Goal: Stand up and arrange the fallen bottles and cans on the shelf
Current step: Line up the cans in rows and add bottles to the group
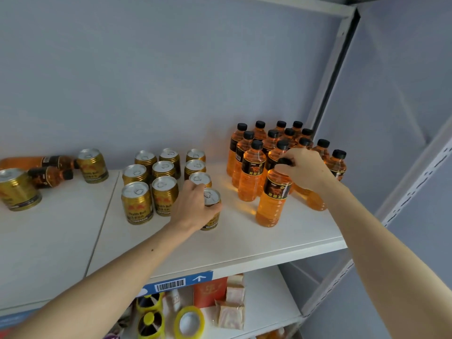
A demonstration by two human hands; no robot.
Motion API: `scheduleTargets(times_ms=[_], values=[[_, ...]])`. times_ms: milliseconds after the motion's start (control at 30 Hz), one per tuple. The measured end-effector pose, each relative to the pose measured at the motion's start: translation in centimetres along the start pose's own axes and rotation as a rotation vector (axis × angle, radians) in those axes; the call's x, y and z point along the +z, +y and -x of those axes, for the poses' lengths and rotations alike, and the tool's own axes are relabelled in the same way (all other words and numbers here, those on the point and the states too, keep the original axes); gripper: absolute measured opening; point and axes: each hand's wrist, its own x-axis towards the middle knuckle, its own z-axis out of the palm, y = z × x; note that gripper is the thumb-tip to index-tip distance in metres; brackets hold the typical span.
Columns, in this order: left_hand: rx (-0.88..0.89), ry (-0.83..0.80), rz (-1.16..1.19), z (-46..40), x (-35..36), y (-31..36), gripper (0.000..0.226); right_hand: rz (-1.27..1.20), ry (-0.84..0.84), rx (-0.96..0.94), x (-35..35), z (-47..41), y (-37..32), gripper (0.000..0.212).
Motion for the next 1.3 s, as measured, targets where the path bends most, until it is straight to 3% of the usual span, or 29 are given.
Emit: scheduleTargets(times_ms=[167,400,700,967,1133,1300], values=[[-0.076,0.099,-0.108,0.6,0.3,0.5,0.063,0.038,-0.038,-0.082,-1.2,-2.2,3.6,0.015],[-0.025,0.283,-0.211,-0.2,0.2,3.9,0.059,0.136,-0.108,-0.167,-2.5,-3.9,6.6,0.024],[0.035,0.282,-0.218,-1.3,2.4,9.4,0.045,0.183,-0.122,-0.192,-3.3,-4.7,9.1,0.031],[-0.009,0.269,-0.229,-1.2,2.8,9.5,0.044,0.291,-0.077,-0.184,-2.8,-4.9,10.1,0.023],[-0.026,0.292,-0.233,-0.6,2.0,9.2,0.043,0.340,-0.070,-0.183,-3.3,-4.5,9.5,0.032],[-0.034,0.298,-0.225,-0.1,0.4,8.6,0.045,0.247,0.078,-0.251,-4.1,-3.6,6.7,0.038]])
